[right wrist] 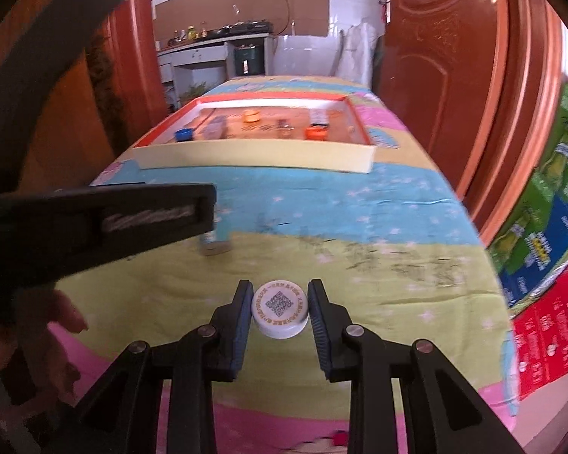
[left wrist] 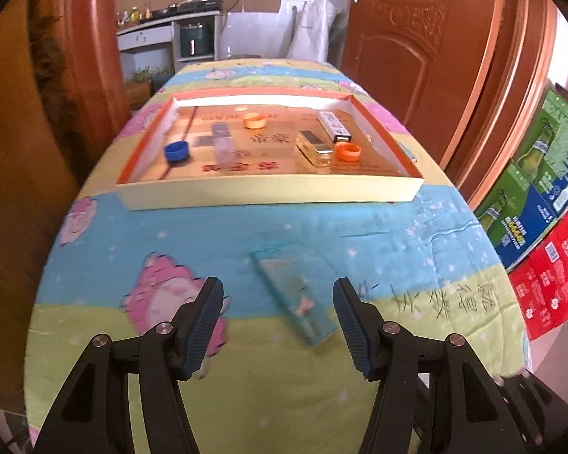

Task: Organize rigid objects
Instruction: 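Grasp the teal lighter with the left gripper while the right gripper grasps the white round container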

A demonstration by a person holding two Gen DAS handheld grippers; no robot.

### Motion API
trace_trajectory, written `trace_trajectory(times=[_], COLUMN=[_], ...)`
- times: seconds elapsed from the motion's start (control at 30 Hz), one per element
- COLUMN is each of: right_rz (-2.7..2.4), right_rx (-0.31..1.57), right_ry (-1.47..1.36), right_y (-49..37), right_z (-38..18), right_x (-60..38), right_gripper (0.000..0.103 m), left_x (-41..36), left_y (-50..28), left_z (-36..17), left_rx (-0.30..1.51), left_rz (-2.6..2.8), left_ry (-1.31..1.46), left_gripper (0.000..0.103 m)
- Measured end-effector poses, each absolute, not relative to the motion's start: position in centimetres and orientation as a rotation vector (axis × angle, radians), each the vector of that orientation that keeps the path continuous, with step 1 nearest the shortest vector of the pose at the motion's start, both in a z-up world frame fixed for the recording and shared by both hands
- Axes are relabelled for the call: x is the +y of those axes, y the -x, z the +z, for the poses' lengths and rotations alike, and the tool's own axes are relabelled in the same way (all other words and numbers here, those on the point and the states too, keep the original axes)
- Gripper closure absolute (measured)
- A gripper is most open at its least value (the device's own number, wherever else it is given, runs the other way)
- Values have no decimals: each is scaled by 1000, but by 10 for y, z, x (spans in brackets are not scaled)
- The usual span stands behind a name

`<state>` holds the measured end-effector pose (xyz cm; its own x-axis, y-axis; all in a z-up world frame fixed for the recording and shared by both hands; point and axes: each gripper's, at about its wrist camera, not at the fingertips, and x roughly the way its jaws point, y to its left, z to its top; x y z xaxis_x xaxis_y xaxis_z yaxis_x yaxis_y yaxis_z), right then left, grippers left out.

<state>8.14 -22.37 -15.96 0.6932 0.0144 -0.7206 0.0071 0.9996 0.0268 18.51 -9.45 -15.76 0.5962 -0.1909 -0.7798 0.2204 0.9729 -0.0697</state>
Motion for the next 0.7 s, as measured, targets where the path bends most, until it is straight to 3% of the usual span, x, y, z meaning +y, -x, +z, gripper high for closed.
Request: trace_trajectory(times=[0.3, 0.37, 0.43, 0.5, 0.7], right_rz=[-35, -33, -32, -29, -23], right_rx=[802, 803, 800, 795, 791], right_ry=[-100, -113, -118, -117, -100], right_y=[-77, -77, -77, -76, -79], right_z=[-163, -164, -164, -164, -163], right_x=[-257, -260, -260, -259, -251], right_gripper=[73, 73, 73, 73, 73], left_x=[-123, -119, -113, -106, -90], left_y=[-193, -191, -190, -190, -188], left_z=[-187, -188, -188, -188, -187], left_rx=[945, 938, 932, 932, 922], left_rz=[-153, -152, -146, -150, -191], left_ry=[-78, -70, -70, -64, -34], left_gripper=[41, 48, 68, 80, 81])
